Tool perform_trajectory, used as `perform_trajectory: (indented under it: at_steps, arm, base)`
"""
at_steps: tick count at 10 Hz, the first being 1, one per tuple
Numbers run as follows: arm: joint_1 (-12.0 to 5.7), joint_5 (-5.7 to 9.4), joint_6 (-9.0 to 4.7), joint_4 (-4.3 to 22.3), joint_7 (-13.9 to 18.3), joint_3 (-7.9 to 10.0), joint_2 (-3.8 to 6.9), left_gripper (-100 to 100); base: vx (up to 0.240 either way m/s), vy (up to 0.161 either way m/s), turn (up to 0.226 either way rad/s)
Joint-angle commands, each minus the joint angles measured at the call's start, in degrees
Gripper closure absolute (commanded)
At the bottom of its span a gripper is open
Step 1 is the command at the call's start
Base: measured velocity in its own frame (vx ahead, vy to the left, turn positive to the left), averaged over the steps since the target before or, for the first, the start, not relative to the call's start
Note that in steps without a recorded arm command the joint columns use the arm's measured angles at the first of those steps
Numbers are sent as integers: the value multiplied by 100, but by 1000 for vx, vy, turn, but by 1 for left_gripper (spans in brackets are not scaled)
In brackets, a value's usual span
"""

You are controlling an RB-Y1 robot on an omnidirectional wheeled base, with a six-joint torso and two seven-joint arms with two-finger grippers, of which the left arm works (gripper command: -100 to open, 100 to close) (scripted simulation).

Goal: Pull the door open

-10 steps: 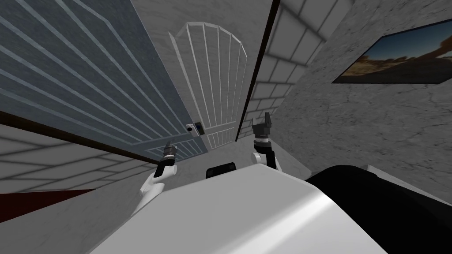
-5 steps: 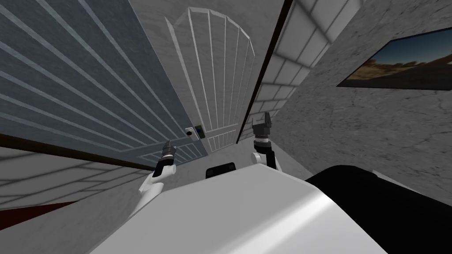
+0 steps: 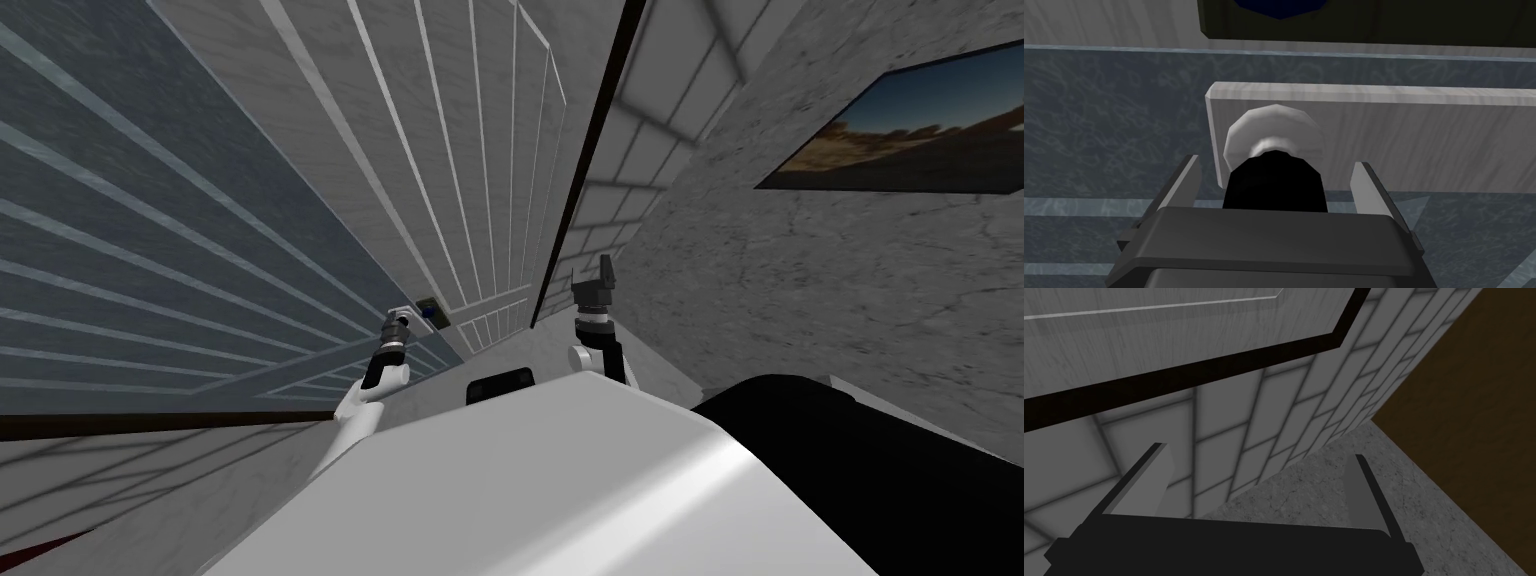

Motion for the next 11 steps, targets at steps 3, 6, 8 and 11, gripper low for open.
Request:
perform_trajectory:
  at_steps: [3, 6, 8, 11]
  arm:
    - [9, 1, -5, 9, 0, 9, 6, 100]
    - [9, 1, -5, 9, 0, 9, 6, 100]
    - [152, 19, 10, 67, 14, 108, 111, 100]
    - [203, 28, -15, 21, 90, 30, 174, -100]
  base:
    - [-17, 11, -7]
    - [-3, 2, -2]
    - [-149, 88, 115]
    - [-209, 39, 51]
